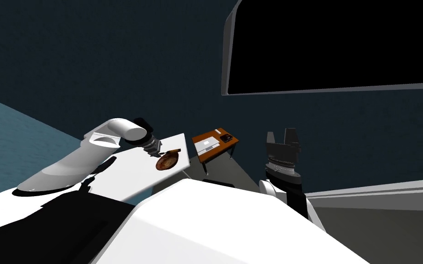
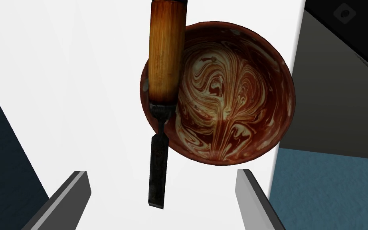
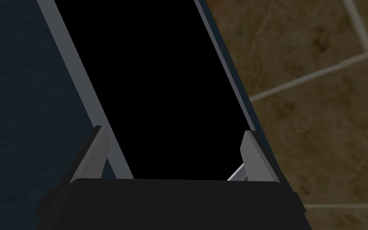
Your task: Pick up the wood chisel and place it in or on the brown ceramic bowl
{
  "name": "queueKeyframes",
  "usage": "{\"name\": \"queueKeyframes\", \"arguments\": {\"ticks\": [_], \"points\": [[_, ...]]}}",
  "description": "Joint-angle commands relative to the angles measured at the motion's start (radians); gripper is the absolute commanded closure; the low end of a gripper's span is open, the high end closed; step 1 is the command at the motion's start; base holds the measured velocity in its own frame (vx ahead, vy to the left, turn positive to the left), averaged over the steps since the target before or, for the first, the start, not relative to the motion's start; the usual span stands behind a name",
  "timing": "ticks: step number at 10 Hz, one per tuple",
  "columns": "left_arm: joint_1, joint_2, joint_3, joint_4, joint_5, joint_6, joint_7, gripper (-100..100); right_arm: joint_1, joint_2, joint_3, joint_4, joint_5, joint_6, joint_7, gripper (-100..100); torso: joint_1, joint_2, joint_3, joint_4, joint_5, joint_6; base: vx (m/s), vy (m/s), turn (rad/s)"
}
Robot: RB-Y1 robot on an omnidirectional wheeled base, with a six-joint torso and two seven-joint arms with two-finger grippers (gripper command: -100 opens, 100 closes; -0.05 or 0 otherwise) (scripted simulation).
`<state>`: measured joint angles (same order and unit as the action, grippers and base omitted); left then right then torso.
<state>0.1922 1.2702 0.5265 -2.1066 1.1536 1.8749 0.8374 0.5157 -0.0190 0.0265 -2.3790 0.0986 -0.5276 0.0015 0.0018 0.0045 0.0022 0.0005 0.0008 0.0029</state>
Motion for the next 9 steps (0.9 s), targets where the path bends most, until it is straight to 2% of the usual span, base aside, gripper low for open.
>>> {"name": "queueKeyframes", "arguments": {"ticks": [1, 2, 3, 4, 9], "points": [[-0.008, 0.023, 0.012, 0.000, 0.023, 0.022, 0.040, -100, 0.000, 0.000, 0.000, 0.000, 0.000, 0.000, 0.000, 0, 0.000, 0.000, 0.000, 0.000, 0.000, 0.000, -0.087, 0.038, -0.155], [-0.013, 0.036, 0.019, 0.000, 0.036, 0.035, 0.064, -100, 0.000, 0.000, 0.000, 0.000, 0.000, 0.000, 0.000, 0, 0.000, 0.001, 0.000, 0.000, 0.000, 0.000, -0.087, 0.031, -0.161], [-0.006, 0.026, 0.019, -0.001, 0.027, 0.026, 0.045, -100, 0.000, 0.000, 0.000, 0.000, 0.000, 0.000, 0.000, 0, -0.001, 0.001, 0.000, 0.000, 0.000, 0.000, -0.037, 0.015, -0.034], [-0.006, 0.027, 0.020, -0.001, 0.029, 0.029, 0.049, 0, 0.000, 0.000, 0.000, 0.000, 0.000, 0.000, 0.000, 0, -0.001, -0.002, -0.001, 0.000, 0.000, -0.001, -0.007, 0.003, 0.007], [-0.006, 0.027, 0.020, -0.001, 0.029, 0.029, 0.049, 0, 0.000, 0.000, 0.000, 0.000, 0.000, 0.000, 0.000, 0, -0.002, -0.005, -0.003, -0.001, 0.000, -0.001, 0.000, 0.000, 0.000]]}}
